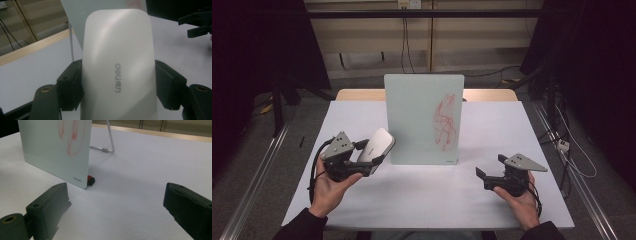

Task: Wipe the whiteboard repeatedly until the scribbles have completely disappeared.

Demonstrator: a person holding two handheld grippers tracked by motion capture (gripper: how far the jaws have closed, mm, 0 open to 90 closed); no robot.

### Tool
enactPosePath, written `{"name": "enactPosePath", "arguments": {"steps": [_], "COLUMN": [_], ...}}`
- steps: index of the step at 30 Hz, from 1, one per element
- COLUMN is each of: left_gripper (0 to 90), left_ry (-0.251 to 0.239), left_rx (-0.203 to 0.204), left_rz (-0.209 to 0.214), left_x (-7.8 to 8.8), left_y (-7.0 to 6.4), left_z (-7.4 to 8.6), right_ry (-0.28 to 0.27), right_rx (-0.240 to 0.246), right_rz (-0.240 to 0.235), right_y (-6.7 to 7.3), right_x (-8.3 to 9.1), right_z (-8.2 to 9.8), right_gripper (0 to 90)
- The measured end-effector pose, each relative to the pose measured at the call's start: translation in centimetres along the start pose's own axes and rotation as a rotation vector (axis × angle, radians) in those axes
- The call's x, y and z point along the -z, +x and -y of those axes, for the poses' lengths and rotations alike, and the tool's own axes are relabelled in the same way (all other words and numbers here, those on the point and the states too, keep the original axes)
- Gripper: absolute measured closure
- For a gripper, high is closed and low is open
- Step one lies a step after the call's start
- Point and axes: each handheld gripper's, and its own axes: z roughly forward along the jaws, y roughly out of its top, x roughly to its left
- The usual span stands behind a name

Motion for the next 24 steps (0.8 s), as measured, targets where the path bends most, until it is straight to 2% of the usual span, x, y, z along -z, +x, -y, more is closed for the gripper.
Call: {"name": "enactPosePath", "arguments": {"steps": [3, 11, 18, 24], "left_gripper": [31.0, 31.0, 31.0, 31.0], "left_ry": [-0.003, -0.001, 0.011, 0.018], "left_rx": [0.004, -0.038, -0.081, -0.098], "left_rz": [0.026, 0.058, 0.062, 0.062], "left_x": [-0.4, -1.6, -2.6, -3.4], "left_y": [-0.2, -1.6, -2.5, -2.5], "left_z": [-0.3, -1.5, -2.1, -2.3], "right_ry": [0.000, -0.008, -0.006, -0.007], "right_rx": [-0.003, 0.000, 0.000, 0.002], "right_rz": [0.004, -0.007, -0.010, -0.009], "right_y": [-0.1, 0.1, 0.0, 0.1], "right_x": [-0.1, 0.3, 0.4, 0.3], "right_z": [0.0, 0.1, 0.2, 0.1], "right_gripper": [5.9, 5.9, 5.9, 5.9]}}
